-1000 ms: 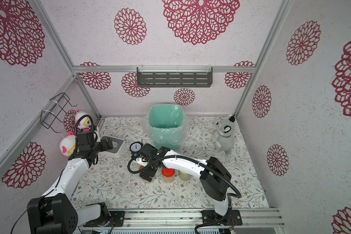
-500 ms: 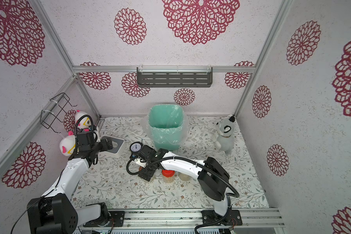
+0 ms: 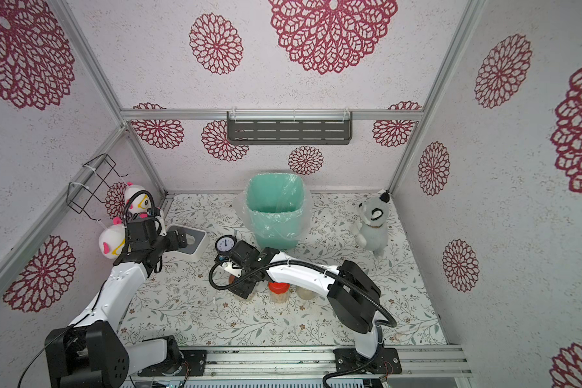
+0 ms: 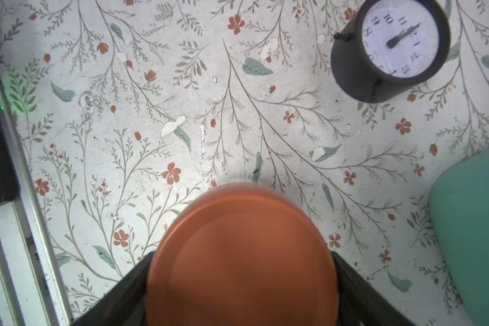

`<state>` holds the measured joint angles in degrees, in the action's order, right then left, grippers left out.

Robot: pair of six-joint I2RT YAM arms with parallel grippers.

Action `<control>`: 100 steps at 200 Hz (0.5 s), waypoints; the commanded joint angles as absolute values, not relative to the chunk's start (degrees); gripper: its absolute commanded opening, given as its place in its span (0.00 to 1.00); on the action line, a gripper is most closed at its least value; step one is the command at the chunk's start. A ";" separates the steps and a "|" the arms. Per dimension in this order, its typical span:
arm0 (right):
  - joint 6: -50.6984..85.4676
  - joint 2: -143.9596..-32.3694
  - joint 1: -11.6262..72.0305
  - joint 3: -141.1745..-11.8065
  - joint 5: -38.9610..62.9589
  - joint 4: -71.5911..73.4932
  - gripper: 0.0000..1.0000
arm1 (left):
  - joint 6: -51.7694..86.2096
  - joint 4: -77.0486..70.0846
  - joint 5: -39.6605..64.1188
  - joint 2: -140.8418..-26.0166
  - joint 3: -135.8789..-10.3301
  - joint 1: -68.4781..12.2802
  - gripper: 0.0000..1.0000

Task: Empty moldy peanuts from jars
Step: Pick up the jar from the center of the board.

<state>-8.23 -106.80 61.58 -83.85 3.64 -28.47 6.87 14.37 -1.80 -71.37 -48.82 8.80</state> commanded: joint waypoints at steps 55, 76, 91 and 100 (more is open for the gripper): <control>-2.10 -97.02 55.75 -77.20 11.81 -17.20 0.06 | 6.55 14.66 1.14 -70.45 -50.48 9.16 0.97; -2.10 -95.73 54.91 -76.03 12.22 -16.10 0.00 | 6.46 15.43 2.38 -70.23 -51.10 9.19 0.97; -1.78 -94.57 54.32 -75.08 12.46 -14.84 0.00 | 5.86 16.65 4.08 -69.88 -51.74 9.21 0.97; -1.51 -93.64 53.93 -74.40 12.80 -13.78 0.00 | 5.63 17.49 4.77 -69.40 -52.30 9.15 0.98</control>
